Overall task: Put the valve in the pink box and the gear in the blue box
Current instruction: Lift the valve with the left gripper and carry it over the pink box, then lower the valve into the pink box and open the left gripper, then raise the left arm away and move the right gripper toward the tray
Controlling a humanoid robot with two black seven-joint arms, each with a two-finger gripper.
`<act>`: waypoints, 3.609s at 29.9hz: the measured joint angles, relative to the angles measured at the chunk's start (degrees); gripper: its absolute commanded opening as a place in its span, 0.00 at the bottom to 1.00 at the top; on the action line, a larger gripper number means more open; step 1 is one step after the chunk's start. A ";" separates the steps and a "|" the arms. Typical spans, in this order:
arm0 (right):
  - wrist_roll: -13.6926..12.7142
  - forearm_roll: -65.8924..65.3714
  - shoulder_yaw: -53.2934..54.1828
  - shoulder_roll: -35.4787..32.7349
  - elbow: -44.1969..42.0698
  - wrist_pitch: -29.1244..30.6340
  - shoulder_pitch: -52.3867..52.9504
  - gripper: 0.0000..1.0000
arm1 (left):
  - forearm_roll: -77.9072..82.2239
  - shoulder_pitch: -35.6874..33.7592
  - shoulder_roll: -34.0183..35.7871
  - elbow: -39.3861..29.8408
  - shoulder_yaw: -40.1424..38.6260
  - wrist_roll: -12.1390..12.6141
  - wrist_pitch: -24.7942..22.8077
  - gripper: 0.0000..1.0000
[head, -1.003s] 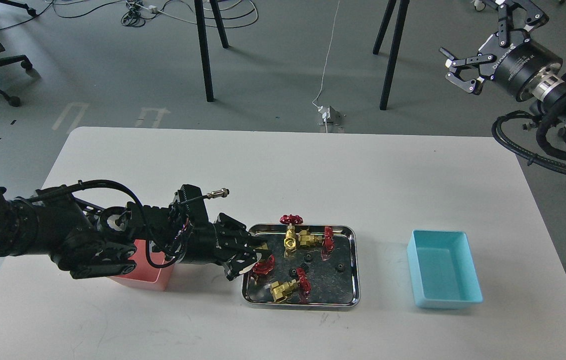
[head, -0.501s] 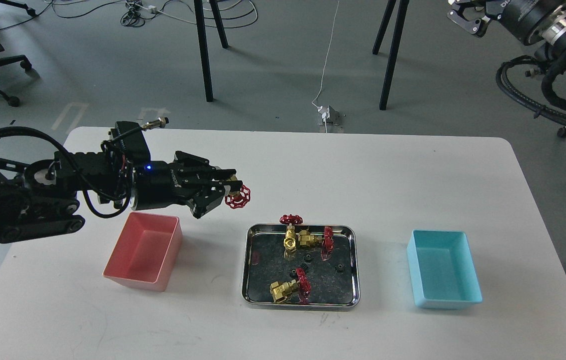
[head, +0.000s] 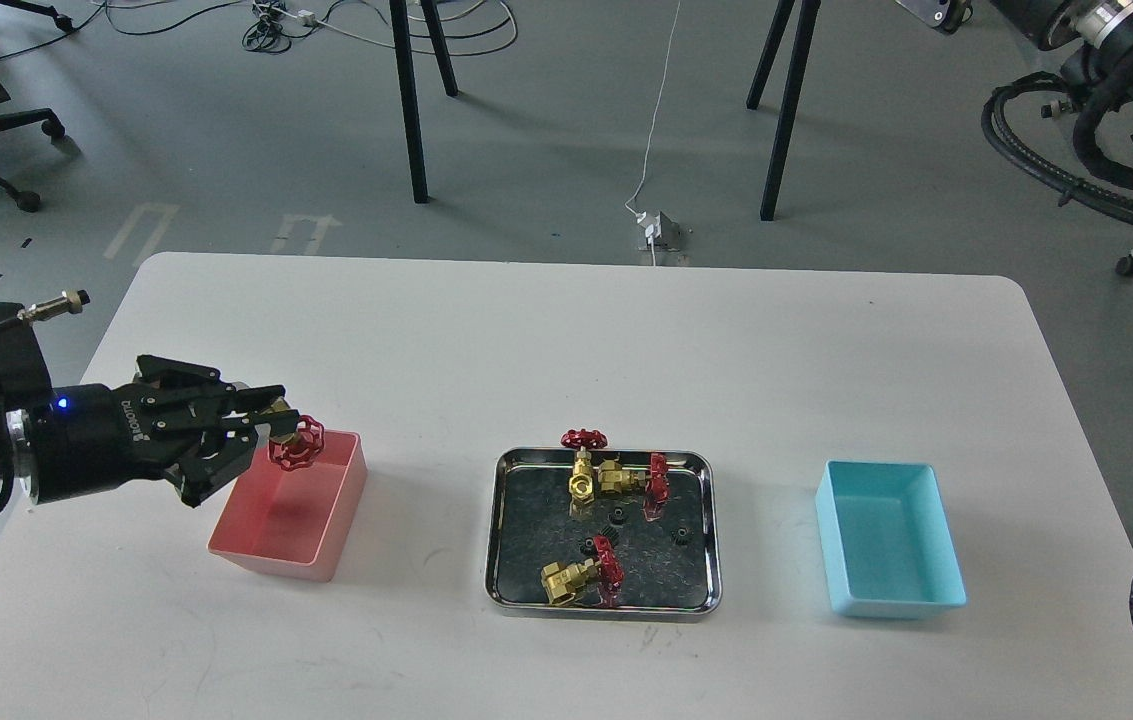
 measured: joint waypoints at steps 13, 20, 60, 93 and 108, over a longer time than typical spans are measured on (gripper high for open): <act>0.00 0.06 0.29 -1.58 0.15 0.36 -1.55 1.00 | -0.11 9.50 -3.91 4.20 -8.22 -0.01 -0.19 0.11; 0.00 0.06 0.51 -2.78 0.03 0.18 -1.66 1.00 | -0.64 11.03 -8.81 8.41 -8.35 0.00 -0.24 0.11; 0.07 0.32 0.65 -3.93 0.44 0.47 -4.32 1.00 | -0.37 18.07 -11.46 19.81 -11.38 0.00 0.44 0.12; 0.63 -32.65 -11.99 -9.16 11.86 2.47 -2.68 1.00 | -45.10 20.75 -9.63 -0.30 -55.92 0.01 -22.09 0.82; 0.56 -70.52 -50.57 -17.68 47.54 2.45 8.12 0.99 | -79.51 20.84 -28.84 8.33 -70.33 0.01 -40.71 0.87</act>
